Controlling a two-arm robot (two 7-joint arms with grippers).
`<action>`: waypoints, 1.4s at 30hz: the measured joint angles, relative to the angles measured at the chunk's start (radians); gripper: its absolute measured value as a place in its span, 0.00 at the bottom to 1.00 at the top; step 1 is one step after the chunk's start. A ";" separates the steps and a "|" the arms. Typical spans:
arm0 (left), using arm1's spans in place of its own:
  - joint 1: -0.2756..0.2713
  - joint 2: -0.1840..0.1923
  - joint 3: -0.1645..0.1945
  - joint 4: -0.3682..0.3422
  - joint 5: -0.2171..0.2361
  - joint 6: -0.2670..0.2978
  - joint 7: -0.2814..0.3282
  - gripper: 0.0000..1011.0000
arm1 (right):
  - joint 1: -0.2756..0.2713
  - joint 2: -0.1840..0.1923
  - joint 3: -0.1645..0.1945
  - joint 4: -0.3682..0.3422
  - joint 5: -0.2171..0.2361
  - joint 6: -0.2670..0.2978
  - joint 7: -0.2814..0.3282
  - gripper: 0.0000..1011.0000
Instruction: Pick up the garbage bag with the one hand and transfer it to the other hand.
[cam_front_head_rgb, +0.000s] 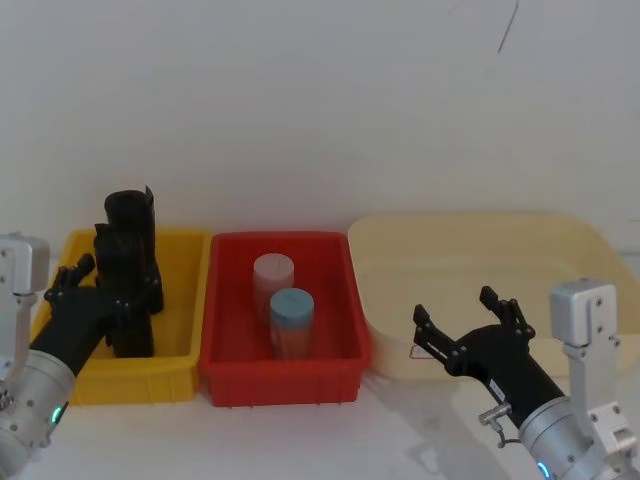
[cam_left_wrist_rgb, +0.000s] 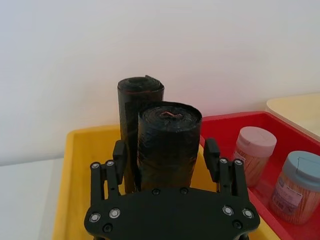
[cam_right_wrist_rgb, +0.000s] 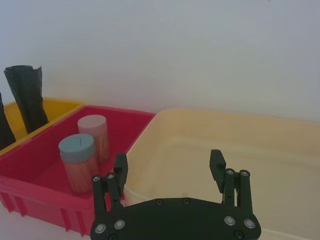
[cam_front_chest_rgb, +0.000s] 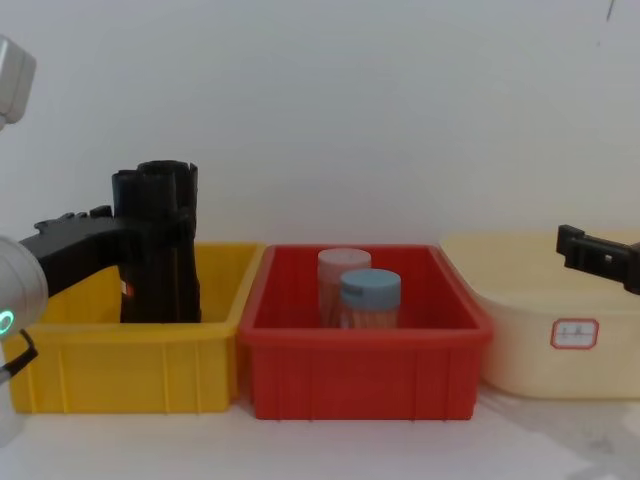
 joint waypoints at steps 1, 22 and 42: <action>-0.002 -0.001 0.000 0.003 0.000 -0.002 -0.002 0.93 | 0.000 0.000 0.000 0.000 0.000 0.000 0.000 0.99; -0.054 -0.019 -0.003 0.051 0.006 -0.023 -0.063 0.55 | 0.000 0.000 0.000 0.000 0.000 0.000 0.000 0.99; -0.134 -0.013 0.049 -0.041 0.024 0.020 -0.167 0.55 | 0.000 0.000 0.000 0.000 0.000 0.000 0.000 0.99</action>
